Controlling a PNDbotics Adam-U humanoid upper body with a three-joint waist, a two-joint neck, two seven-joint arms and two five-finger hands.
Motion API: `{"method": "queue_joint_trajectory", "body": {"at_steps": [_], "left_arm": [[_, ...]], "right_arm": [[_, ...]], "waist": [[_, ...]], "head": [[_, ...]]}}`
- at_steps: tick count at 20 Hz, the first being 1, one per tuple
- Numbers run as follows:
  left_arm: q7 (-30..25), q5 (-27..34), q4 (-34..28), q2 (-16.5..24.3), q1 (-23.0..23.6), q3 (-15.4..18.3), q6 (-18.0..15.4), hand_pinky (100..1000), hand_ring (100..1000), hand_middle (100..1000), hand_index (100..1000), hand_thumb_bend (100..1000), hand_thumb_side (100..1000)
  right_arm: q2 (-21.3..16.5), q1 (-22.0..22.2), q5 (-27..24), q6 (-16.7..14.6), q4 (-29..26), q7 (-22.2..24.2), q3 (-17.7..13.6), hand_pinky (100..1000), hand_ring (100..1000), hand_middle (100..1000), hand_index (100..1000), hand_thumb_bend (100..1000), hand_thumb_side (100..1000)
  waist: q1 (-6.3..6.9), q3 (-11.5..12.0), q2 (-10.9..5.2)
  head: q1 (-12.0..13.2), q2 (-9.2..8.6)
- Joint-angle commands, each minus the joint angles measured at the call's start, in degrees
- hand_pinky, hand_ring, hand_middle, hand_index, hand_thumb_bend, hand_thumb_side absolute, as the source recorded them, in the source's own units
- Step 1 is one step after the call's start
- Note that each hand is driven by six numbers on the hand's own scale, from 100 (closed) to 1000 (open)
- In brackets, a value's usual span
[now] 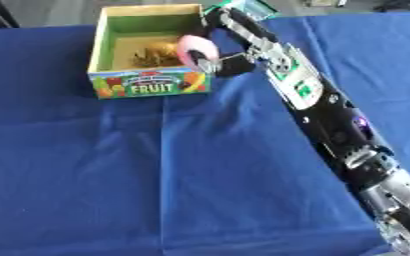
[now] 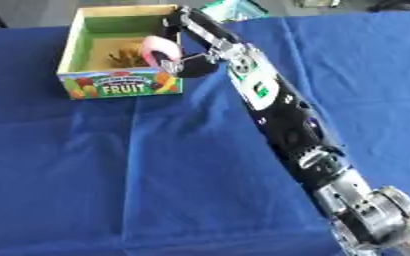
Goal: Pick up objects on the table and place them in the box.
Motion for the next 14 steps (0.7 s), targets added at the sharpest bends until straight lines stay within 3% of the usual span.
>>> {"method": "queue_joint_trajectory", "body": {"at_steps": [1, 14], "left_arm": [[-0.4, 0.6, -1.8, -0.6, -0.5, 0.1, 0.0, 759, 570, 612, 685, 234, 736], [-1.9, 0.7, -5.3, -5.6, -1.8, -0.7, 0.3, 762, 568, 610, 686, 245, 729]], "right_arm": [[0.6, -3.6, -0.1, 1.4, 1.7, -1.1, -1.8, 704, 608, 325, 415, 100, 100], [5.9, -7.8, 12.4, 5.1, 13.1, -10.5, -9.9, 714, 624, 363, 454, 100, 100]], "waist": [[0.02, 0.7, -1.07], [0.06, 8.5, -0.17]], "head": [[-1.3, -0.22], [-6.4, -1.73]]}}
